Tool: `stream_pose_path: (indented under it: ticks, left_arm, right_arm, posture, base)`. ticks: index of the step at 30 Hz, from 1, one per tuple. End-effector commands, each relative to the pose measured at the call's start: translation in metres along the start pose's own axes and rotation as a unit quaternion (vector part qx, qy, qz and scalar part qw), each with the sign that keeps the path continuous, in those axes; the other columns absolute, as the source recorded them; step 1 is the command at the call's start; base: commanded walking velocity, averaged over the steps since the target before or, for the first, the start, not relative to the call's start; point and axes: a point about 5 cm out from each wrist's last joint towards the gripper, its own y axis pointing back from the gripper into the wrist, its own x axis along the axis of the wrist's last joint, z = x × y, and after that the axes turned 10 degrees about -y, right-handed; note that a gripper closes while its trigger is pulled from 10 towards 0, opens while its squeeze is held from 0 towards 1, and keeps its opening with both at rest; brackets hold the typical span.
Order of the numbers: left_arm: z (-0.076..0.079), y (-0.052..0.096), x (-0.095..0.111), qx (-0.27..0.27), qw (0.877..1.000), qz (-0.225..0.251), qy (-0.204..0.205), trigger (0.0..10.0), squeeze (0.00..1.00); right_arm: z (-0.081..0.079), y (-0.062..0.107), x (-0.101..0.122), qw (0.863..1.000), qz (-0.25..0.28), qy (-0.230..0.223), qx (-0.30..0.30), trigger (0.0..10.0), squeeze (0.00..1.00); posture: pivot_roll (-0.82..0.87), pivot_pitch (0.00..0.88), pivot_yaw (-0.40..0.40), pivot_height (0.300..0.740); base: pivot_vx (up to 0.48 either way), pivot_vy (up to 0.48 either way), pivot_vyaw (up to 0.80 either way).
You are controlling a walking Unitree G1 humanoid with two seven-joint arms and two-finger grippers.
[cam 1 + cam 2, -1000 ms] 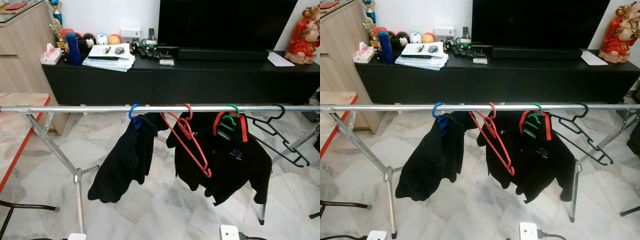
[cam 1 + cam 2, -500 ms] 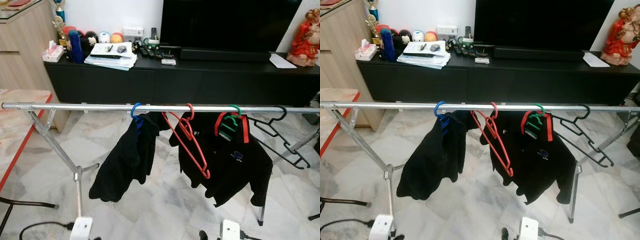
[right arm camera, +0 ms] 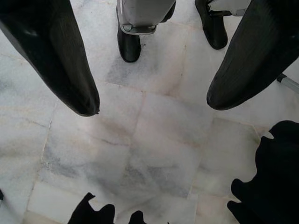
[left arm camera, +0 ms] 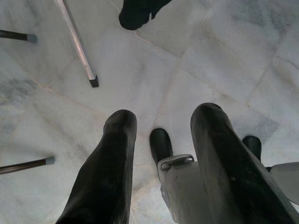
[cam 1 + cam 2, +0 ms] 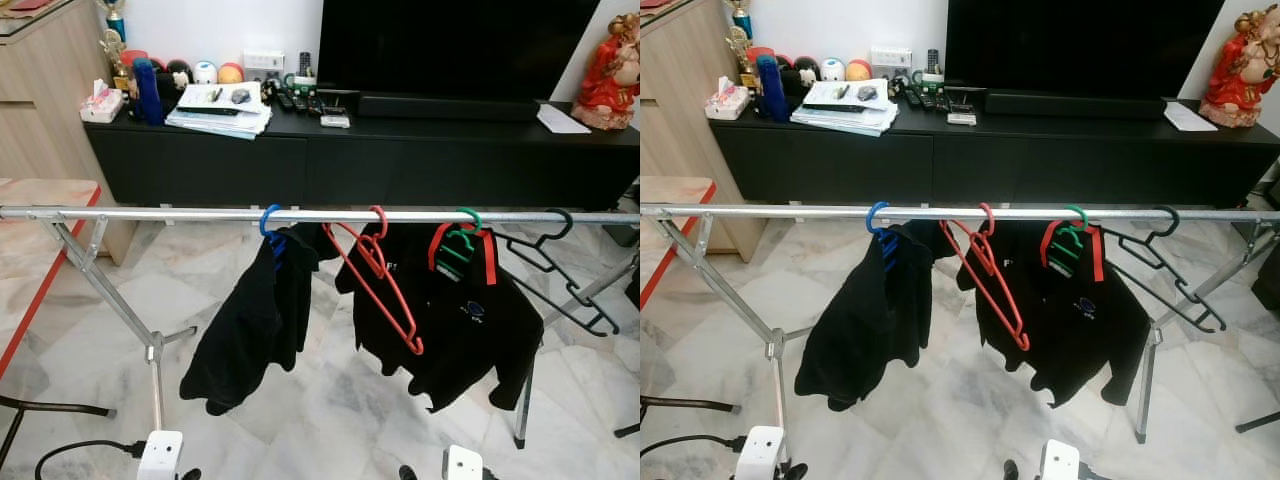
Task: Hang hanger
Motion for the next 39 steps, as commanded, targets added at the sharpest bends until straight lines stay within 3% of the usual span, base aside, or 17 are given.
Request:
stream_pose_path:
  ticks: [1, 8, 24, 33, 39]
  left_arm:
    - [0.001, 0.002, -0.008, -0.003, 1.000, -0.013, 0.008, 10.0, 0.00]
    - [0.003, 0.002, -0.009, -0.007, 1.000, -0.012, 0.003, 10.0, 0.00]
    - [0.006, 0.002, -0.010, -0.013, 1.000, -0.012, 0.003, 10.0, 0.00]
    - [0.009, 0.002, -0.011, -0.011, 1.000, -0.013, 0.008, 10.0, 0.00]
    - [0.009, 0.002, -0.012, -0.011, 1.000, -0.014, 0.009, 10.0, 0.00]
  right_arm:
    - [0.004, 0.002, -0.006, 1.000, -0.005, -0.003, -0.007, 10.0, 0.00]
    - [0.005, 0.002, -0.006, 1.000, -0.007, -0.001, -0.007, 10.0, 0.00]
    - [0.002, -0.001, 0.004, 1.000, -0.002, 0.006, -0.002, 10.0, 0.00]
    - [-0.004, -0.003, 0.016, 1.000, 0.020, 0.003, 0.016, 10.0, 0.00]
    - [-0.014, -0.005, 0.038, 0.997, 0.071, -0.007, 0.040, 10.0, 0.00]
  posture:
    - [0.01, 0.073, -0.061, 0.740]
    - [0.01, 0.072, -0.065, 0.740]
    - [0.01, 0.075, -0.072, 0.740]
    - [0.01, 0.077, -0.076, 0.740]
    - [0.00, 0.079, -0.080, 0.740]
  base:
    - [0.000, 0.000, 0.00]
    - [0.000, 0.000, 0.00]
    - [0.000, -0.368, 0.00]
    - [0.000, -0.176, 0.00]
    - [0.000, 0.000, 0.00]
